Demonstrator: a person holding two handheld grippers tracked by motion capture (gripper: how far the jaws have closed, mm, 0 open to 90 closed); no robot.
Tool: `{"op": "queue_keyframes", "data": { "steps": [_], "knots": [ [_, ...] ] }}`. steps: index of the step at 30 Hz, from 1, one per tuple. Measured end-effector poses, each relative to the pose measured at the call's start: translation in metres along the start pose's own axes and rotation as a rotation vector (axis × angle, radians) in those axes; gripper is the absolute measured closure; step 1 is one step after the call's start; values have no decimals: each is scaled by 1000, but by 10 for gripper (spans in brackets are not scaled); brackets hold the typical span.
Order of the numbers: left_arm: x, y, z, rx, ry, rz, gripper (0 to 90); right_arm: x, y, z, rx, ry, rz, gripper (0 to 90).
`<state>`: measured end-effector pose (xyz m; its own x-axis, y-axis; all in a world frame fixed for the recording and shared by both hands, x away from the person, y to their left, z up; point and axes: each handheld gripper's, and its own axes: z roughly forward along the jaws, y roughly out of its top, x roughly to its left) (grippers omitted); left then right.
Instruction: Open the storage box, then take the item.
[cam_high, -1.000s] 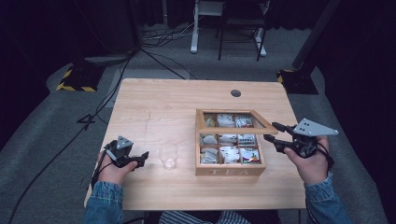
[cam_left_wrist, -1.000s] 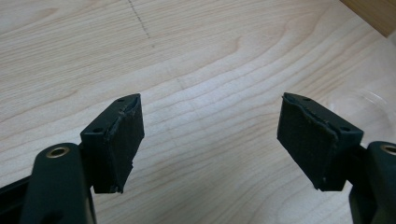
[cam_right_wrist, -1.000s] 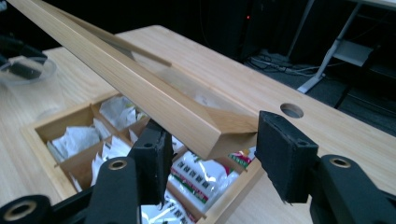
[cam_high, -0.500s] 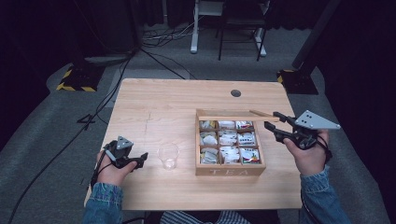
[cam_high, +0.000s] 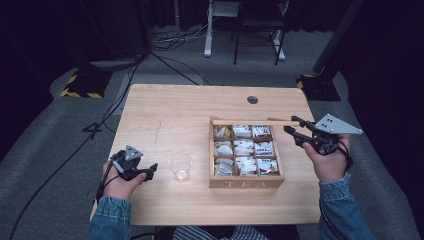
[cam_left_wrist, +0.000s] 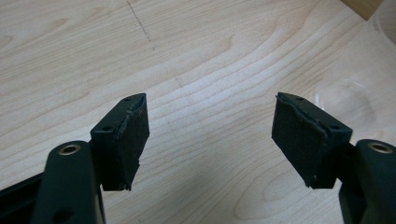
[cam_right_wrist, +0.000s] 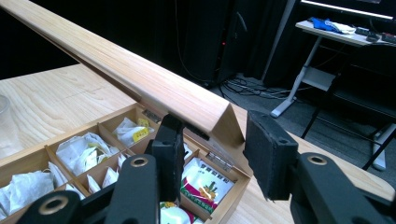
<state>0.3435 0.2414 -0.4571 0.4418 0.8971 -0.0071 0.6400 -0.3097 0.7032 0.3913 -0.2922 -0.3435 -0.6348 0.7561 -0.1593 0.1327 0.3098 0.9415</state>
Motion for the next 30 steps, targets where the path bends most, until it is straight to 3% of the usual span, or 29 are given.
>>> {"op": "queue_keyframes", "data": {
  "steps": [9, 16, 19, 23, 28, 30],
  "knots": [
    [-14, 16, -17, -40, -27, 59, 282, -1, 1, 1, -3, 0, 11, 585],
    [-20, 25, -25, -53, -49, 64, 284, -1, 0, 1, -2, 0, 10, 585],
    [-27, 32, -32, -80, -71, 67, 284, 0, 0, 0, -1, -1, 11, 584],
    [-34, 38, -37, -96, -87, 96, 284, 1, 0, 0, 4, -3, 10, 584],
    [-51, 48, -39, -110, -122, 133, 284, 1, 0, 0, 6, -5, 10, 584],
    [-64, 54, -38, -119, -157, 147, 285, 1, 1, 0, 7, -7, 12, 584]
  ]
}}
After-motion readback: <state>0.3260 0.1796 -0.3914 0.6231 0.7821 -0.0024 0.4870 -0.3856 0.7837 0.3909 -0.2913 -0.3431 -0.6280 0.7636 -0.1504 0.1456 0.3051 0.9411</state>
